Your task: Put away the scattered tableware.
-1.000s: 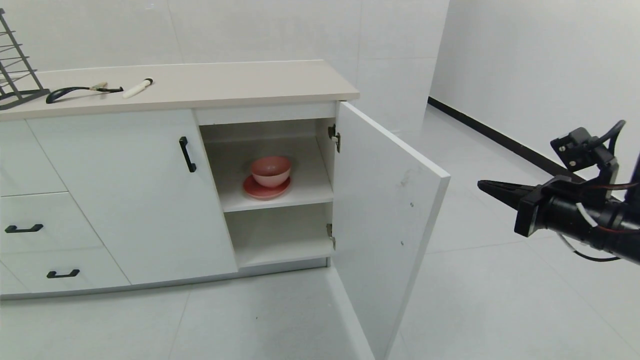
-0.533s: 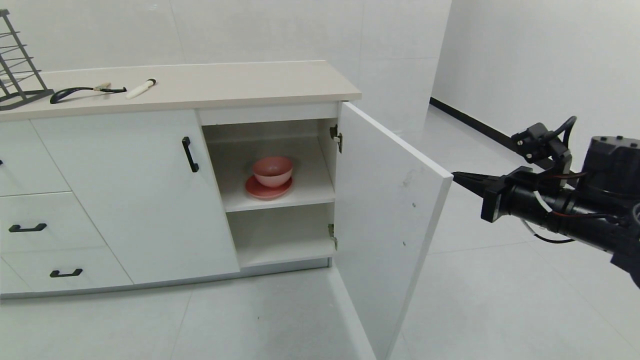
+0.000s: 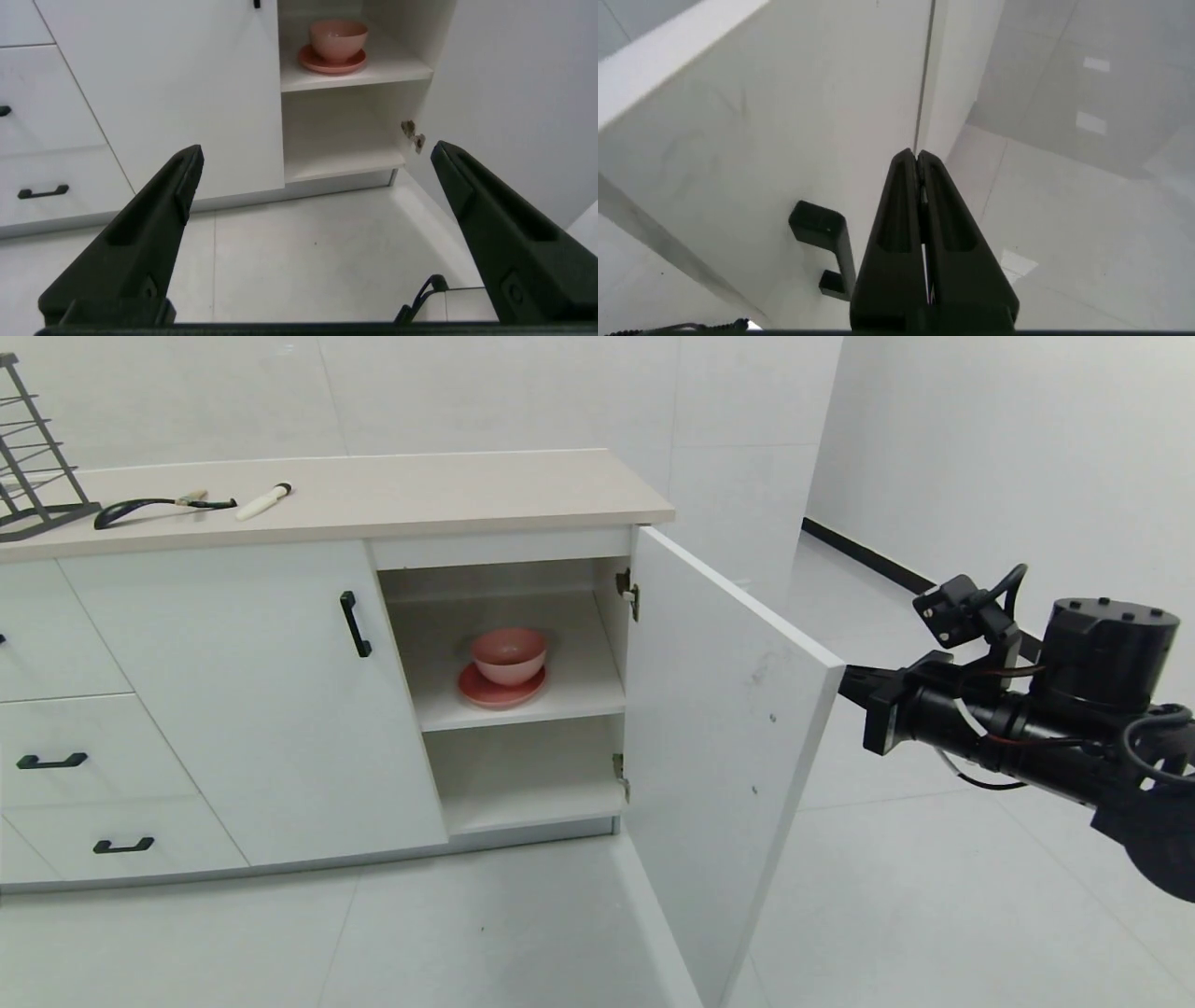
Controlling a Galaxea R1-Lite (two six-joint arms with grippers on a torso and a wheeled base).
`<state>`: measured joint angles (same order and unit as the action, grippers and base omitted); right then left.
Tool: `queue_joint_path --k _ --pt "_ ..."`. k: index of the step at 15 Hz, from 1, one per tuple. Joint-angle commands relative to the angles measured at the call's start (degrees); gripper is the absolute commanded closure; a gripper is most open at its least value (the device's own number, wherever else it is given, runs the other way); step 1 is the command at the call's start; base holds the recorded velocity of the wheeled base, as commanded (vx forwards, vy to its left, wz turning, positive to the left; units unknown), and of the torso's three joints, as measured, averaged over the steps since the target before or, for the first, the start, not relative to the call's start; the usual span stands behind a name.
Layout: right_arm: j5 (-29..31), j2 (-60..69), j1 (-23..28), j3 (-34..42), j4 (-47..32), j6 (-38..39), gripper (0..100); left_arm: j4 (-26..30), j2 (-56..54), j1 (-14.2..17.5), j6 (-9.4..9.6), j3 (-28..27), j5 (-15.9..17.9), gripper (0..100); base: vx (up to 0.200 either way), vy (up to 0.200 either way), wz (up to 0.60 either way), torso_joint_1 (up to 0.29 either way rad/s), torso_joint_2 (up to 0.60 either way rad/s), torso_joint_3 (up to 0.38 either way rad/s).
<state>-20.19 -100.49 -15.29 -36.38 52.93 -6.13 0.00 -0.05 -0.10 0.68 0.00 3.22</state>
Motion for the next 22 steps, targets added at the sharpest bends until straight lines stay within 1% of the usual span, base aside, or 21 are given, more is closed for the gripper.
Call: queue_joint_path --k 1,3,10,13,17,19,22 --pt "0.0 -0.1 -0.8 0.0 0.2 0.0 100 0.0 0.0 0.0 0.02 0.0 -0.1 0 0.0 0.0 0.0 0.0 0.0 0.0" --pt "0.0 -0.2 -2.6 0.3 1.2 0.1 100 0.0 0.0 0.0 0.02 0.0 -0.1 0 0.0 0.0 0.0 0.0 0.0 0.0" --pt "0.1 -0.1 -8.7 -0.4 1.3 0.3 100 0.0 0.0 0.0 0.02 0.0 0.0 0 0.0 0.0 0.0 0.0 0.0 0.0" --pt "0.1 -0.5 -12.6 -1.8 1.3 0.6 100 0.0 0.0 0.0 0.02 0.0 0.0 0 0.0 0.0 0.0 0.0 0.0 0.0" --pt "0.1 -4.8 -16.4 -7.7 1.3 1.2 100 0.0 0.0 0.0 0.02 0.0 0.0 0 0.0 0.0 0.0 0.0 0.0 0.0" --pt "0.1 -7.2 -17.9 -9.2 1.3 1.6 100 0.0 0.0 0.0 0.02 0.0 -0.1 0 0.0 0.0 0.0 0.0 0.0 0.0" --pt "0.1 -10.6 -18.8 -12.0 1.6 1.6 100 0.0 0.0 0.0 0.02 0.0 0.0 0 0.0 0.0 0.0 0.0 0.0 0.0"
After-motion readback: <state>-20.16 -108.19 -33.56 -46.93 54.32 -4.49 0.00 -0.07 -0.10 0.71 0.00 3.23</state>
